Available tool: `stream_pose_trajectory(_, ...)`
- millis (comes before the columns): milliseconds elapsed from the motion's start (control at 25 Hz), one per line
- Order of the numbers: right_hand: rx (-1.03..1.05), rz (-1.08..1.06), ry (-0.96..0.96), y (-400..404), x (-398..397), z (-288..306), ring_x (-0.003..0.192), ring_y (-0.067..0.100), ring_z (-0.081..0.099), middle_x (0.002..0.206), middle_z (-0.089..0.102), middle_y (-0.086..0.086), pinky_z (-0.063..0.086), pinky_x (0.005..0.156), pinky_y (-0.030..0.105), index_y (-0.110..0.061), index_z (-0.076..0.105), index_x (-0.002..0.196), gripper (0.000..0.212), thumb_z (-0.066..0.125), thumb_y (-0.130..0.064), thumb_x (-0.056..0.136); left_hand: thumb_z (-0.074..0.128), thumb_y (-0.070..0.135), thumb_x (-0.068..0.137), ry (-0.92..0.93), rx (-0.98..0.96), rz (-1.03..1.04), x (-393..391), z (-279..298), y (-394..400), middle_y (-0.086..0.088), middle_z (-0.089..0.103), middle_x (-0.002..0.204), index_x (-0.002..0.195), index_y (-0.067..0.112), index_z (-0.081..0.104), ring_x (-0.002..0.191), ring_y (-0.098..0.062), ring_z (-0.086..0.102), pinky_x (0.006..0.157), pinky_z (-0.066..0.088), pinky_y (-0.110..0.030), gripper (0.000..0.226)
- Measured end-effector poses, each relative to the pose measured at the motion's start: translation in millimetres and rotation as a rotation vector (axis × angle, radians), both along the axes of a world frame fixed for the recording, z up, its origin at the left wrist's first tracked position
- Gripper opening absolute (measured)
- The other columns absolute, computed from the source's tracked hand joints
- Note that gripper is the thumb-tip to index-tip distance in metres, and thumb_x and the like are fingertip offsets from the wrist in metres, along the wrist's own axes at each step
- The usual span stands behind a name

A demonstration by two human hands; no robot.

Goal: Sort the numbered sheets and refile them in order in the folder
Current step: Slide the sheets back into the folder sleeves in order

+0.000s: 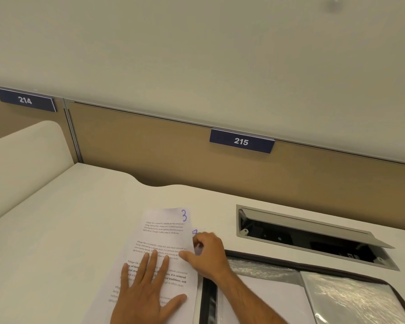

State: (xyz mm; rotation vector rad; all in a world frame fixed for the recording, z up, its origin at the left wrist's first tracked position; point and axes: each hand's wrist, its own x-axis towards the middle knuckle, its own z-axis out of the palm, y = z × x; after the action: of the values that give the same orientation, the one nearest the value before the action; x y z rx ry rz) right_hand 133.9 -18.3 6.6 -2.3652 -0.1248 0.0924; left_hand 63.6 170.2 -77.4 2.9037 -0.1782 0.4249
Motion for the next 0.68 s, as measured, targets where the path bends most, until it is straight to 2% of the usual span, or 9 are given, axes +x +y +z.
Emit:
stream_pose_trajectory(40,0.012,-0.01,0.041,0.1,-5.6,-0.4,0.09,0.007,0.065,0.099,0.07,-0.013,0.059,0.081,0.031,-0.024,0.071,0.101,0.042,0.078,-0.052,0.072,0.039,0.092,0.075,-0.002,0.0,0.0,-0.1,0.0,0.2,-0.007,0.051,0.149,0.142,0.024,0.056,0.153,-0.01,-0.005,0.118,0.001,-0.054,0.097)
stream_pose_trajectory(120,-0.008,-0.012,0.12,0.4,-15.4,-3.3,0.082,0.006,0.07,0.096,0.075,-0.013,0.061,0.075,0.027,-0.023,0.075,0.103,0.039,0.076,-0.049,0.074,0.038,0.092,0.075,-0.005,0.0,-0.002,-0.1,-0.5,1.1,-0.007,0.051,0.148,0.141,0.024,0.057,0.153,-0.01,-0.006,0.118,-0.001,-0.053,0.097)
stream_pose_trajectory(240,-0.04,-0.007,0.169,4.2,-27.4,-4.9,0.085,0.006,0.071,0.102,0.076,-0.01,0.06,0.075,0.023,-0.02,0.077,0.105,0.036,0.074,-0.041,0.076,0.038,0.092,0.075,-0.005,-0.019,-0.004,-0.5,2.0,0.9,-0.006,0.051,0.149,0.142,0.023,0.056,0.153,-0.008,-0.006,0.119,-0.002,-0.052,0.098)
stream_pose_trajectory(400,-0.008,-0.051,0.232,13.0,-37.1,-8.8,0.085,0.009,0.072,0.1,0.077,-0.005,0.062,0.075,0.029,-0.013,0.076,0.1,0.035,0.075,-0.037,0.076,0.034,0.09,0.079,0.024,-0.053,-0.006,-1.5,5.8,1.9,-0.008,0.052,0.147,0.142,0.021,0.054,0.152,-0.006,-0.007,0.119,-0.003,-0.048,0.096)
stream_pose_trajectory(480,0.038,-0.085,0.237,14.2,-41.2,-8.0,0.088,0.01,0.072,0.102,0.077,-0.005,0.061,0.076,0.027,-0.013,0.077,0.101,0.032,0.076,-0.035,0.079,0.032,0.088,0.082,0.026,-0.062,-0.01,-3.8,8.9,1.4,-0.008,0.052,0.147,0.143,0.019,0.054,0.153,-0.006,-0.006,0.119,0.0,-0.049,0.094)
stream_pose_trajectory(560,0.128,-0.127,0.241,12.3,-45.1,-3.3,0.089,0.009,0.072,0.101,0.076,-0.006,0.061,0.077,0.025,-0.014,0.077,0.102,0.028,0.078,-0.032,0.08,0.031,0.088,0.082,0.024,-0.056,-0.022,-5.4,15.4,-0.6,-0.008,0.05,0.149,0.143,0.018,0.054,0.153,-0.013,0.009,0.117,0.005,-0.052,0.095)
stream_pose_trajectory(640,0.219,-0.15,0.248,5.8,-50.3,6.3,0.087,0.008,0.073,0.098,0.076,-0.007,0.06,0.076,0.022,-0.016,0.078,0.101,0.022,0.079,-0.027,0.081,0.029,0.088,0.083,0.021,-0.046,-0.031,-8.2,25.9,-5.6,-0.009,0.047,0.151,0.145,0.017,0.052,0.143,-0.021,0.029,0.115,0.009,-0.053,0.097)
stream_pose_trajectory(680,0.258,-0.154,0.252,-0.2,-52.4,11.2,0.086,0.007,0.073,0.098,0.076,-0.007,0.06,0.074,0.022,-0.018,0.078,0.099,0.019,0.08,-0.025,0.082,0.029,0.088,0.083,0.016,-0.042,-0.036,-9.1,31.9,-9.0,-0.008,0.045,0.152,0.147,0.017,0.049,0.14,-0.022,0.032,0.114,0.01,-0.053,0.097)
